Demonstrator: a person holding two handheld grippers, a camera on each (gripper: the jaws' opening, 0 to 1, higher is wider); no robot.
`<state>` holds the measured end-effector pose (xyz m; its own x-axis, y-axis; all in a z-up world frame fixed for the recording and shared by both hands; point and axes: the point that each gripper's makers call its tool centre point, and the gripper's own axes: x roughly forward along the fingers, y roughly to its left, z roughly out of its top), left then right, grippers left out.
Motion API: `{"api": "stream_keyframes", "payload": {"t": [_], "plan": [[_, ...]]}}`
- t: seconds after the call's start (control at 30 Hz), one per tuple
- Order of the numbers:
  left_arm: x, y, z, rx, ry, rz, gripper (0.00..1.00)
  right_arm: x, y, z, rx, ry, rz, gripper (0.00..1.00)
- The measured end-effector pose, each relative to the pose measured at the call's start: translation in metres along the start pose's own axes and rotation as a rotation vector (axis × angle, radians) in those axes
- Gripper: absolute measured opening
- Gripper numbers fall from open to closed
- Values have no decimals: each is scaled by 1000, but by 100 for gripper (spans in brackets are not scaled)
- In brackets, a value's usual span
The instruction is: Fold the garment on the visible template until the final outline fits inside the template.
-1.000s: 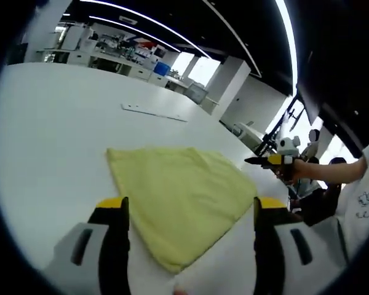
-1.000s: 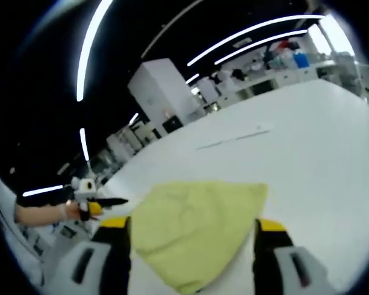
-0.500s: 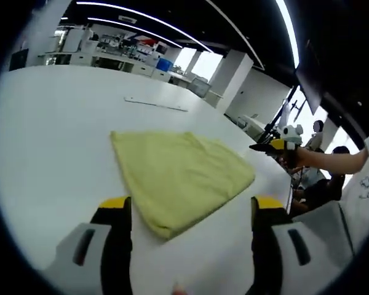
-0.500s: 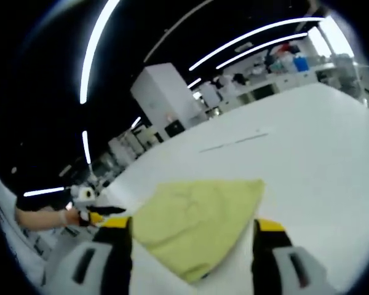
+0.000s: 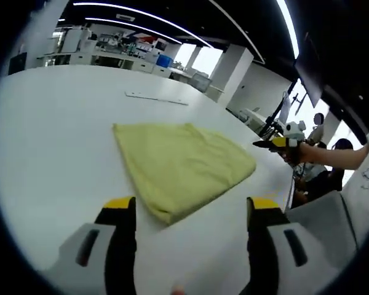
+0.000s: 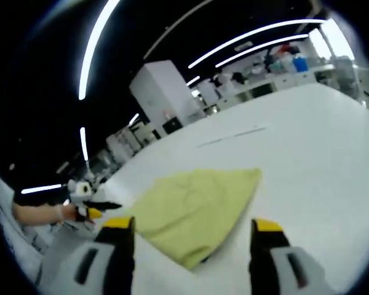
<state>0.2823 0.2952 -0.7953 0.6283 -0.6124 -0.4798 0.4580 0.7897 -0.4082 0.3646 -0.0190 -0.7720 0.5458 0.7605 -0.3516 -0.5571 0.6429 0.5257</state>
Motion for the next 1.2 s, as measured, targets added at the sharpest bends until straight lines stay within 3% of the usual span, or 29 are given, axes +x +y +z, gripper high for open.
{"api": "stream_keyframes", "payload": {"t": [0.3, 0.7, 0.97, 1.2], "plan": [[7, 19, -21, -55, 43, 27, 54, 0, 1, -29, -1, 59, -10, 68], [7, 29, -30, -85, 30, 61, 36, 2, 2, -69, 23, 167, -12, 35], [8, 29, -31, -115, 9, 80, 27, 5, 6, -78, 43, 164, -7, 14], [12, 32, -31, -139, -3, 80, 20, 12, 6, -79, 69, 156, -20, 10]]}}
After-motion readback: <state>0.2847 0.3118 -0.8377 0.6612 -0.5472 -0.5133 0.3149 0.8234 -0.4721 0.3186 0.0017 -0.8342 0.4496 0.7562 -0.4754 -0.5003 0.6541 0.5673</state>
